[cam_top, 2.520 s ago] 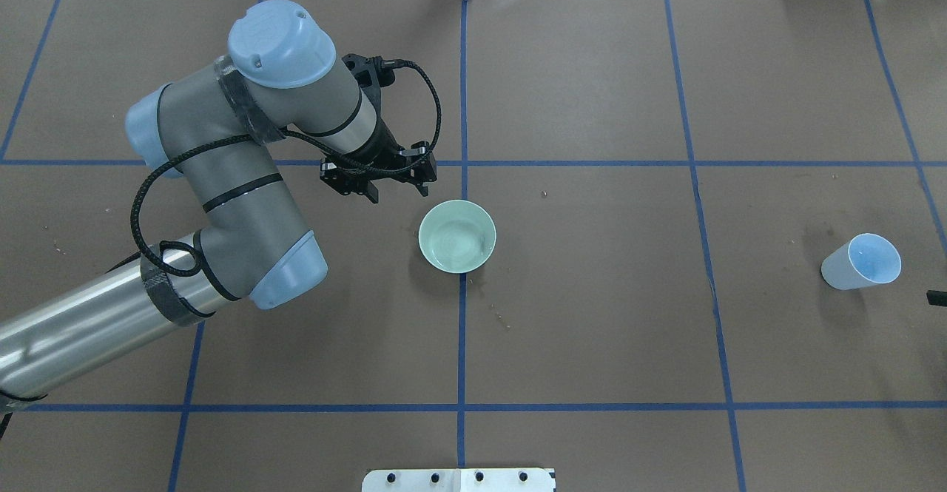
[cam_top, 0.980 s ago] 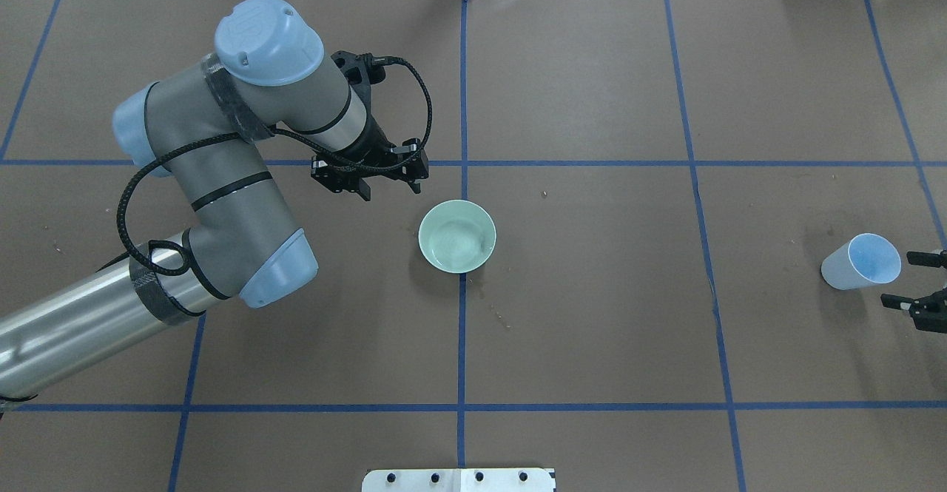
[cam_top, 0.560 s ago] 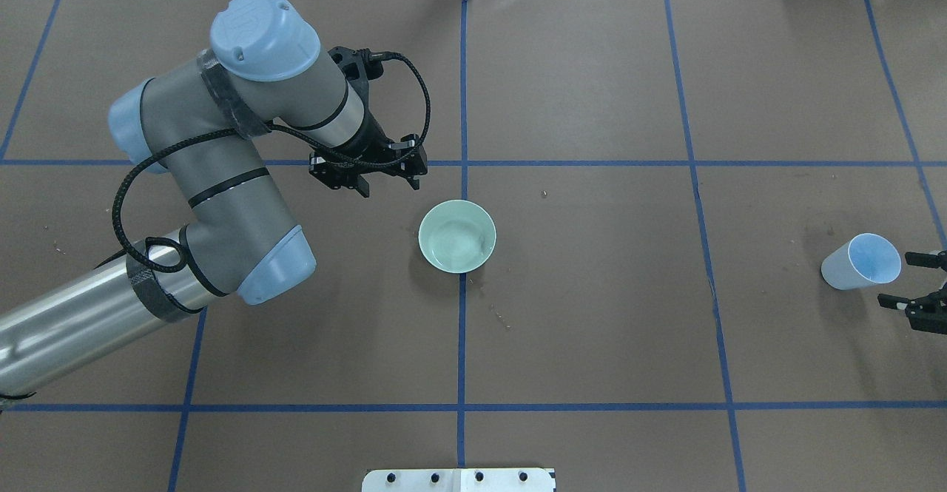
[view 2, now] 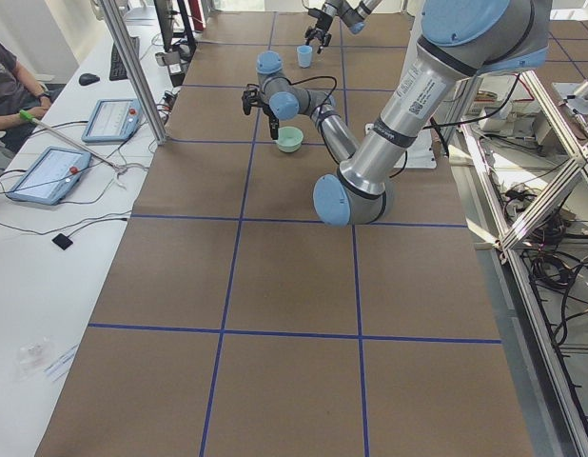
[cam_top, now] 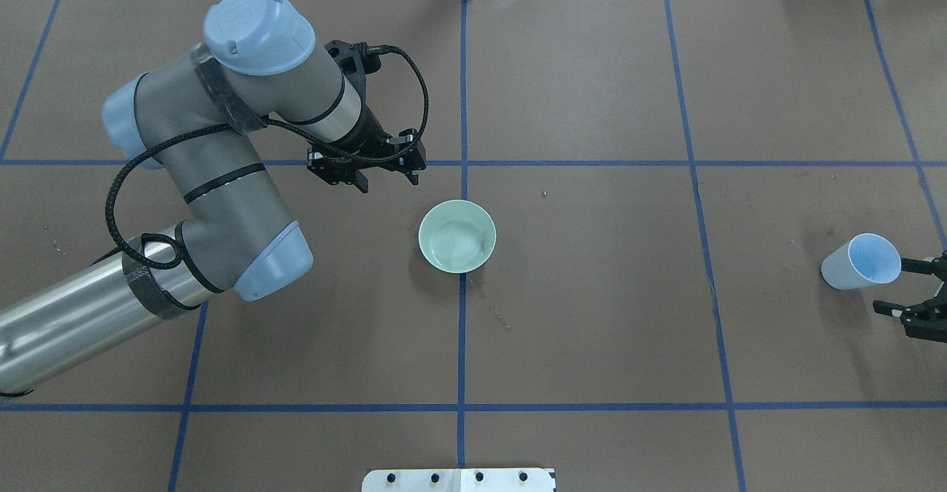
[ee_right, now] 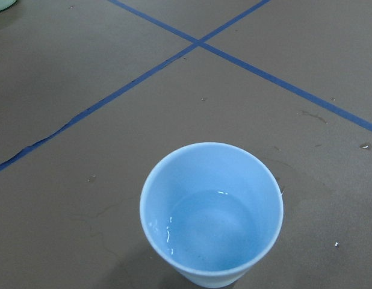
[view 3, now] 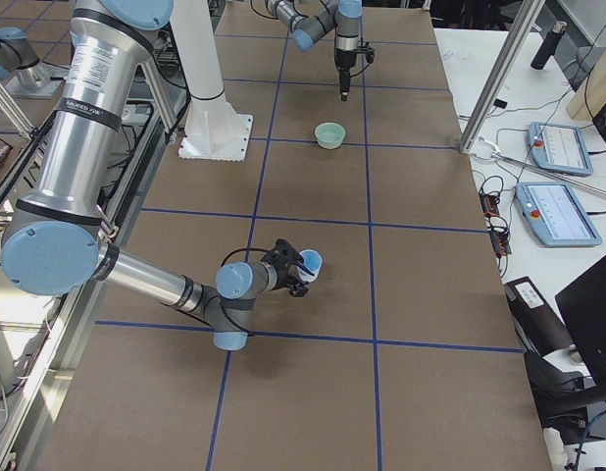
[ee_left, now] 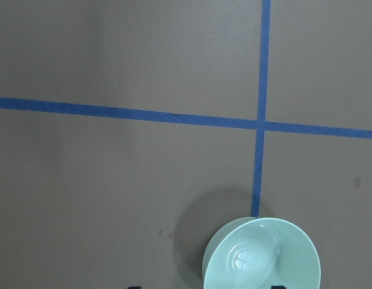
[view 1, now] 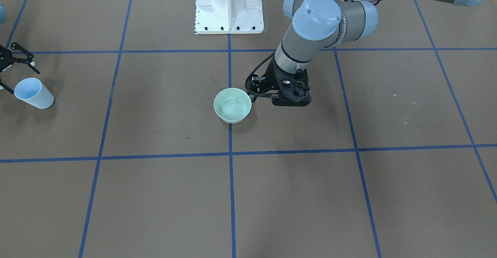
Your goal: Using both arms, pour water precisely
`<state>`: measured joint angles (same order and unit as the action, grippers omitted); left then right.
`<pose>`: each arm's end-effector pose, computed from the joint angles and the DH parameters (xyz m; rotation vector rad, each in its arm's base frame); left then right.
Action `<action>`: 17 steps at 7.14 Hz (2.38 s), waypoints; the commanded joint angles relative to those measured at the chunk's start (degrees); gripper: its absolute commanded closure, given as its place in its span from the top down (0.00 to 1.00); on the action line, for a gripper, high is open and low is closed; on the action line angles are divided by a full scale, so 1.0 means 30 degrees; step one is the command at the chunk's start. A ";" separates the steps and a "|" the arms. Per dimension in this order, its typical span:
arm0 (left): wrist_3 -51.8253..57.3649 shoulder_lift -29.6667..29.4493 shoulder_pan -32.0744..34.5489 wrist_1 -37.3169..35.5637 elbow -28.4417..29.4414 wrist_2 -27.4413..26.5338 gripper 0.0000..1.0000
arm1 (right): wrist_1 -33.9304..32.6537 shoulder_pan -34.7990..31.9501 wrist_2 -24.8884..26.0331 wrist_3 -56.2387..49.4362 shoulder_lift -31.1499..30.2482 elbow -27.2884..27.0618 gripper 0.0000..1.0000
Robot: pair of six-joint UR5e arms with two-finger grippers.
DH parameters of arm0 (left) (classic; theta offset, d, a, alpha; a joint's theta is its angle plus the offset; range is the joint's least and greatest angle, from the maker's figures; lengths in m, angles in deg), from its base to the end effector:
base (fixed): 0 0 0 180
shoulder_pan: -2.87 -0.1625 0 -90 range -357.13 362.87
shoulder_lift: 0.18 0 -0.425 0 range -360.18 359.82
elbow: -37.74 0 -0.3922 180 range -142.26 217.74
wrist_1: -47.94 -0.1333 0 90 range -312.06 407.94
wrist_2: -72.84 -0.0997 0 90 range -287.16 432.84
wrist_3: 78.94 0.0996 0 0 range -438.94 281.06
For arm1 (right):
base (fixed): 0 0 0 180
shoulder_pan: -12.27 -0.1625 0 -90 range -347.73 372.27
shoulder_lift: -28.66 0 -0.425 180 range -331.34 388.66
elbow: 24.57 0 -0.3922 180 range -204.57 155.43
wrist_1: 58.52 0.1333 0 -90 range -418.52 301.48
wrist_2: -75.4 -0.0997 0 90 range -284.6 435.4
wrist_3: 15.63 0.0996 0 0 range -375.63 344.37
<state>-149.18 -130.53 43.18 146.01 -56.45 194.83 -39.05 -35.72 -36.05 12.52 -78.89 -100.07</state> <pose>0.4682 -0.5029 0.1834 -0.0013 1.0300 -0.0702 -0.1398 -0.3000 0.6987 0.9175 -1.0326 -0.4551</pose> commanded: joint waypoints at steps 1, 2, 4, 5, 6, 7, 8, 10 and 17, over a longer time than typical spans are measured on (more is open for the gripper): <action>0.0008 0.0000 0.0070 -0.0283 -0.0153 0.0000 0.78 | 0.0420 0.0410 0.0643 -0.0007 0.0139 0.0089 0.99; 0.0008 0.0000 0.0100 -0.0430 -0.0299 0.0000 0.78 | 0.0452 0.0528 0.1080 0.0022 0.0255 0.0119 0.99; 0.0008 0.0000 0.0100 -0.0578 -0.0447 0.0029 0.78 | 0.0917 0.0850 0.1406 0.0022 0.0779 0.0874 0.99; 0.0008 0.0000 0.0100 -0.0578 -0.0447 0.0001 0.78 | 0.1182 0.0909 0.1465 0.0051 0.0870 0.1026 0.99; 0.0008 0.0000 0.0100 -0.0578 -0.0447 0.0029 0.78 | 0.1185 0.0997 0.1784 0.0052 0.1016 0.1056 0.99; 0.0008 0.0029 0.0100 -0.0607 -0.0563 0.0030 0.78 | 0.1214 0.1056 0.1787 0.0052 0.1017 0.1056 0.99; 0.0008 0.0030 0.0129 -0.0607 -0.0564 0.0030 0.78 | 0.1214 0.1056 0.1990 0.0052 0.1017 0.1114 0.99; 0.0037 0.0000 0.0188 -0.1334 -0.1058 0.0030 0.78 | 0.1214 0.1144 0.2344 0.0256 0.1252 0.1231 0.99; 0.0184 0.0264 0.0217 -0.1574 -0.1209 0.0001 0.78 | 0.1507 0.1290 0.2432 0.0257 0.1574 0.1641 0.90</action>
<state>-148.63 -129.99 43.82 141.26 -59.96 194.90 -34.64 -31.92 -28.76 13.29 -74.28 -95.54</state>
